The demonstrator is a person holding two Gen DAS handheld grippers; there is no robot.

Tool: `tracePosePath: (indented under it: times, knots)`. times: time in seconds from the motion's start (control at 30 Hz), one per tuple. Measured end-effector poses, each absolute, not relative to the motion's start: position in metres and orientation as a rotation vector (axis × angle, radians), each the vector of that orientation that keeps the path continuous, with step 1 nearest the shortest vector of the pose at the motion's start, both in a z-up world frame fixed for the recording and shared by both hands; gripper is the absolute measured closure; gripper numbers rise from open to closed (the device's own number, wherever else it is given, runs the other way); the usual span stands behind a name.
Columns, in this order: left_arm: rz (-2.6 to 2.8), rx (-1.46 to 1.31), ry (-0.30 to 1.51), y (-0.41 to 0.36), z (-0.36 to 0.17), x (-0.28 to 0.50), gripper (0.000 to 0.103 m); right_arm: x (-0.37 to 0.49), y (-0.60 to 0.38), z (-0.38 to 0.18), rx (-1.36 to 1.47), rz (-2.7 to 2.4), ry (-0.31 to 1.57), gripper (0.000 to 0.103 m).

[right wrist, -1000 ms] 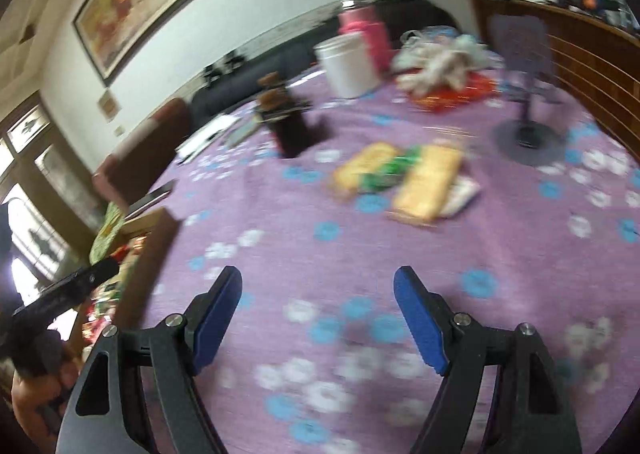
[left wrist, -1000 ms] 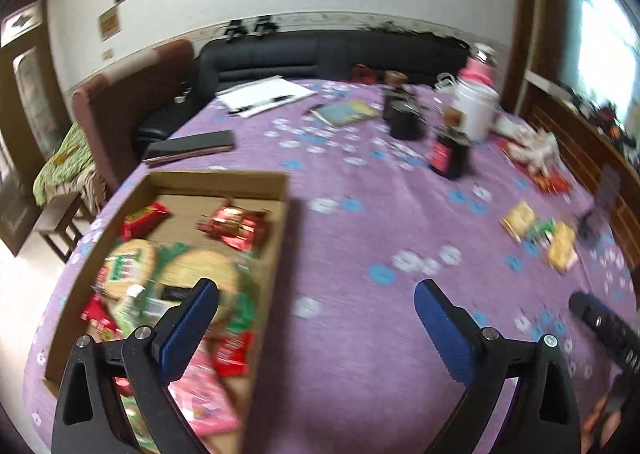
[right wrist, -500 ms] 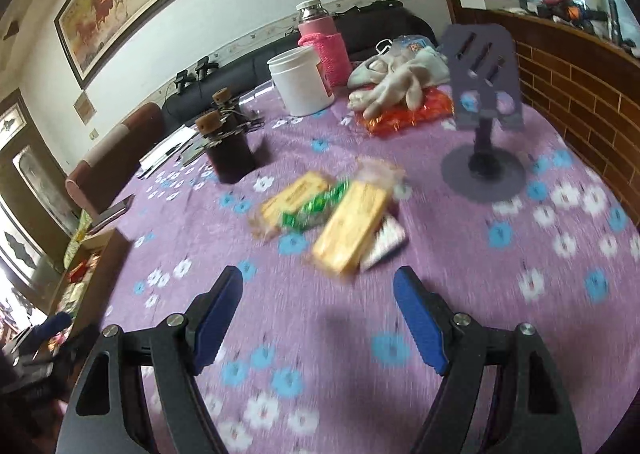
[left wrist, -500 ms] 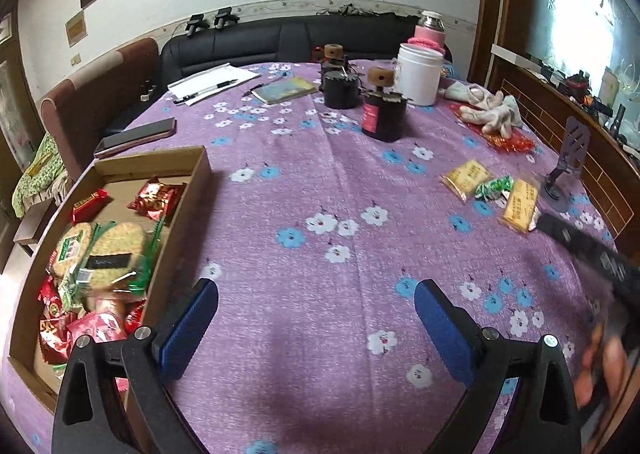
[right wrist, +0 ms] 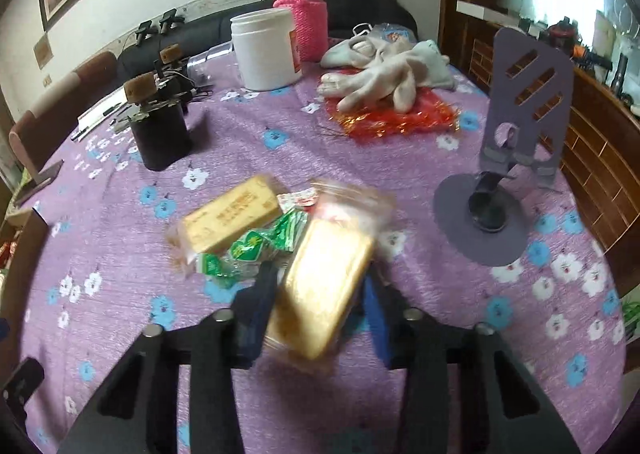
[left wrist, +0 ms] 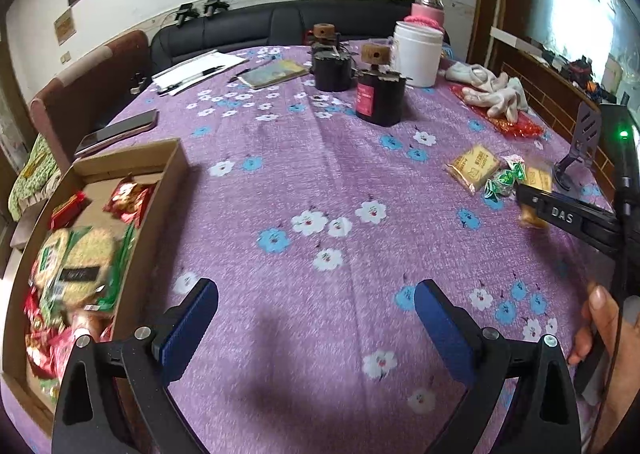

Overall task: Organize snacks
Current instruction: 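Grasp a yellow biscuit pack with the right tool while the left tool grasps another, then carry both yellow biscuit packs into the box and lower them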

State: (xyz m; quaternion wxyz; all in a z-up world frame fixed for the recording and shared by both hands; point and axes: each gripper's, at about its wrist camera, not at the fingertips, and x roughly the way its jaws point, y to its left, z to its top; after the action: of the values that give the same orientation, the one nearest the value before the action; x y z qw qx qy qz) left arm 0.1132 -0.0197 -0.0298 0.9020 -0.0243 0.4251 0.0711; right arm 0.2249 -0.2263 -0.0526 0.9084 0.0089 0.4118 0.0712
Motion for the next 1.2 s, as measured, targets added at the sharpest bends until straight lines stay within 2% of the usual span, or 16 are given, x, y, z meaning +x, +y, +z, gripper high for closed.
tracePosePath:
  times: [0.1, 0.23, 0.7, 0.93, 0.97, 1.03, 1.07, 1.2]
  knots:
    - [0.098, -0.004, 0.892, -0.030, -0.031, 0.130, 0.003, 0.216, -0.236, -0.051, 0.045, 0.171, 0.839, 0.074]
    - [0.007, 0.085, 0.870, -0.053, -0.030, 0.157, 0.003, 0.193, -0.250, -0.040, 0.106, 0.218, 0.803, 0.094]
    - [-0.099, 0.161, 0.890, -0.096, -0.041, 0.258, 0.003, 0.179, -0.281, -0.042, 0.272, 0.318, 0.780, 0.094]
    - [-0.219, 0.230, 0.911, -0.136, -0.057, 0.271, 0.004, 0.179, -0.292, -0.046, 0.335, 0.332, 0.755, 0.094]
    - [-0.222, 0.222, 0.912, -0.137, -0.057, 0.272, 0.006, 0.179, -0.293, -0.046, 0.344, 0.335, 0.750, 0.094]
    - [-0.248, 0.171, 0.923, -0.136, -0.056, 0.279, 0.020, 0.180, -0.293, -0.047, 0.347, 0.336, 0.746, 0.094]
    - [-0.267, 0.140, 0.928, -0.135, -0.056, 0.281, 0.031, 0.180, -0.295, -0.047, 0.355, 0.339, 0.746, 0.094]
    - [-0.273, 0.140, 0.930, -0.137, -0.053, 0.282, 0.061, 0.180, -0.301, -0.050, 0.391, 0.342, 0.743, 0.094]
